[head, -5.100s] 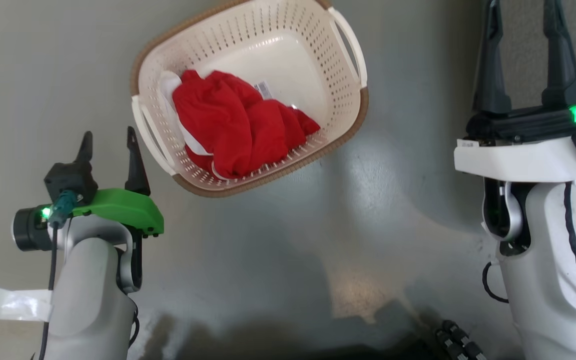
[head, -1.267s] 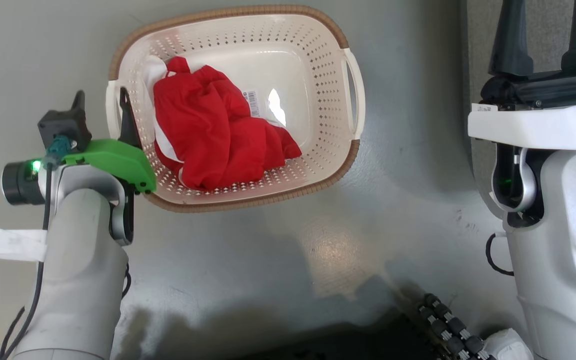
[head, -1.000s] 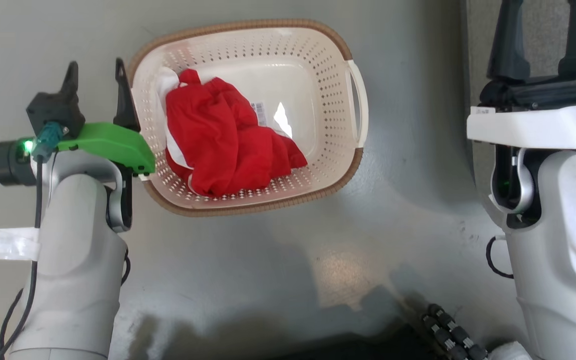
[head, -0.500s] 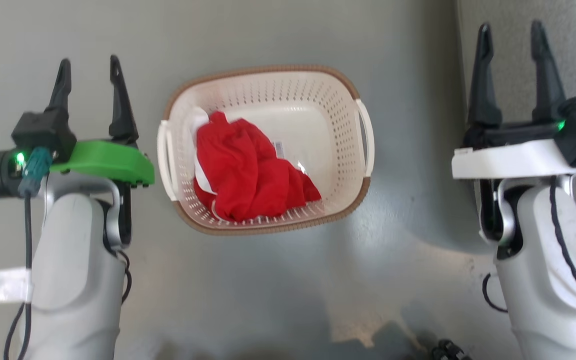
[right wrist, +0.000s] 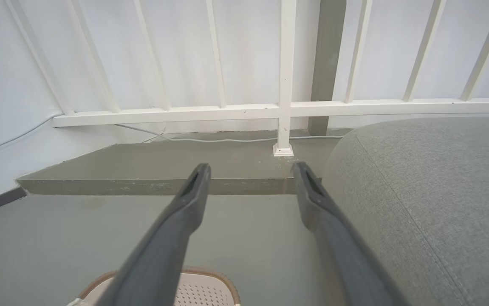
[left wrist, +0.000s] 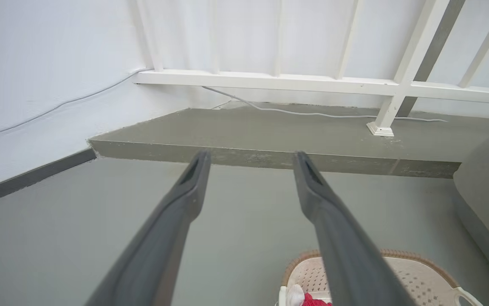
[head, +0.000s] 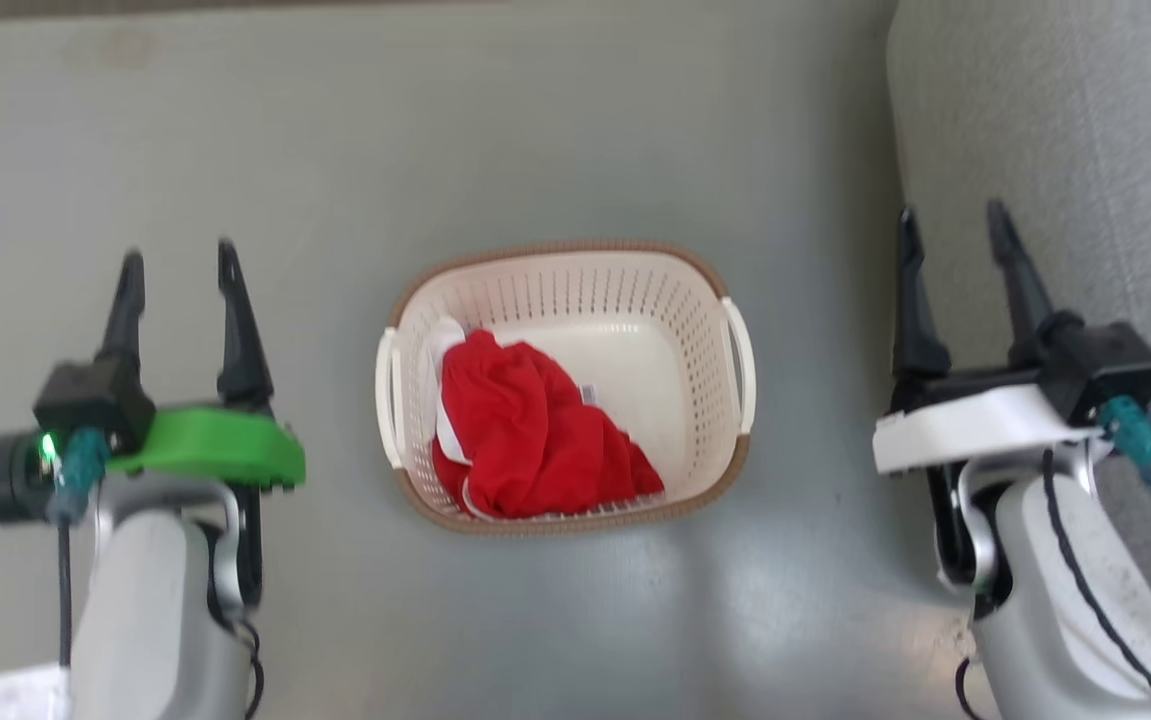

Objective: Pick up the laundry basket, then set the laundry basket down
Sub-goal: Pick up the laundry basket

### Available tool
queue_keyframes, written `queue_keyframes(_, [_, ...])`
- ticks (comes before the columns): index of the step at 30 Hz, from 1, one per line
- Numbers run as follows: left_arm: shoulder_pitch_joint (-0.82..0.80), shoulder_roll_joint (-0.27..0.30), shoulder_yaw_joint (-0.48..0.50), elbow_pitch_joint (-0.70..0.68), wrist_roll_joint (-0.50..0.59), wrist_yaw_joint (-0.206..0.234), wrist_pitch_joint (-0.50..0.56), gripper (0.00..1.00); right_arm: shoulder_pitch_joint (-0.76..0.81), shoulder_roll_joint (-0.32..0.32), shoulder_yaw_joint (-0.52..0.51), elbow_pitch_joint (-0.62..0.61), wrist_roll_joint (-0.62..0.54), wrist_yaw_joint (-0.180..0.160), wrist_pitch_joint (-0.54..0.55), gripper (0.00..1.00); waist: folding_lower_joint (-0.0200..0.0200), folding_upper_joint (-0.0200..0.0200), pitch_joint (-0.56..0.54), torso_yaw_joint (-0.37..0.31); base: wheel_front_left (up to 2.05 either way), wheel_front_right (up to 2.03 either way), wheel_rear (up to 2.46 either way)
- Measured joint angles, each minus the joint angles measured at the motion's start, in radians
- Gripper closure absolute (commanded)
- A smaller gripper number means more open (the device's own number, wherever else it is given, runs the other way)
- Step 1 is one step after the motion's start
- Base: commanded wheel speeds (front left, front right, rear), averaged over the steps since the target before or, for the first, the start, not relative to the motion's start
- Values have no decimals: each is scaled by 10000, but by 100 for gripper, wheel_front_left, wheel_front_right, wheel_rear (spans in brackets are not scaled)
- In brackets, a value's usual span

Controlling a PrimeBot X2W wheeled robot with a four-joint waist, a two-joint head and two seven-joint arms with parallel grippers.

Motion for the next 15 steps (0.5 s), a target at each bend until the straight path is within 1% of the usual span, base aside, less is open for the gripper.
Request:
queue_keyframes(7, [1283,6,109,-267,19,98,0,0,694,27,347,278,249,65,2,0,0,0,-1006,26,0,0,0])
queue_keyframes(15, [2834,33,194,-550,17,184,2,0,1772,38,483,639,410,96,2,0,0,0,-2290,-102,0,0,0])
